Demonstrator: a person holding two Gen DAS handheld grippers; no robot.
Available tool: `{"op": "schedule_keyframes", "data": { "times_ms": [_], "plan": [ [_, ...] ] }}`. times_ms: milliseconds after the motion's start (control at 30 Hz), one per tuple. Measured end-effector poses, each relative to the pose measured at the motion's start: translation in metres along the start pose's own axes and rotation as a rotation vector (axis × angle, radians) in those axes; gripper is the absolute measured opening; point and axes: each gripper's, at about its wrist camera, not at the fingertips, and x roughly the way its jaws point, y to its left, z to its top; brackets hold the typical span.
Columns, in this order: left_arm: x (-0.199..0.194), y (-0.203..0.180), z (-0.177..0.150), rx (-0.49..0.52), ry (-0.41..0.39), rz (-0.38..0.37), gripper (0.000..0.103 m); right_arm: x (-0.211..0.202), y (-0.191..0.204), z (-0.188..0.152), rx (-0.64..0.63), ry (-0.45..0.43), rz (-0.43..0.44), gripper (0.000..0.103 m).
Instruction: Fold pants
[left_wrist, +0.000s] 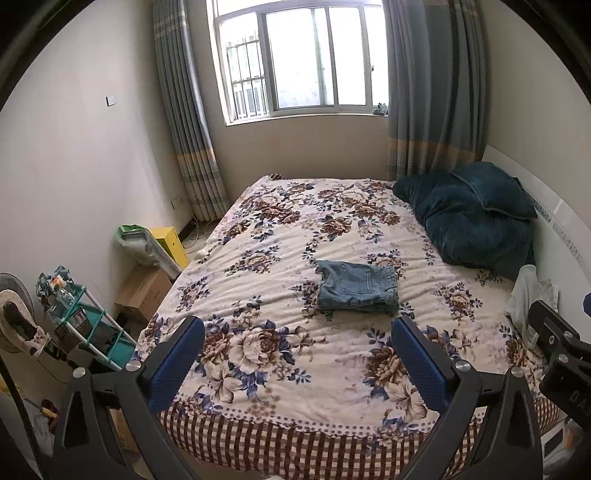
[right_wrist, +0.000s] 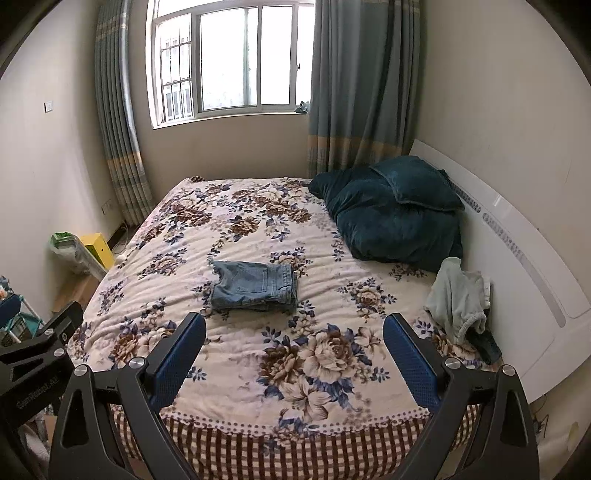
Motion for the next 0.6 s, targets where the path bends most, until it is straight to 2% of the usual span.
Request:
{"op": "schedule_keyframes", "data": {
  "times_ms": [233, 600],
  "plan": [
    [0.0009, -0.0009, 0.0005, -0.004, -0.001, -0.019, 0.103, 0.0024, -0.0006, -0.0010, -0.001, 0.001, 0.002, 0.099],
    [0.0020, -0.0059, 0.0026, 0.015, -0.015, -0.006, 0.103, 0.0015, -0.0019, -0.0005, 0.003, 0.004, 0.010, 0.099]
  ]
}}
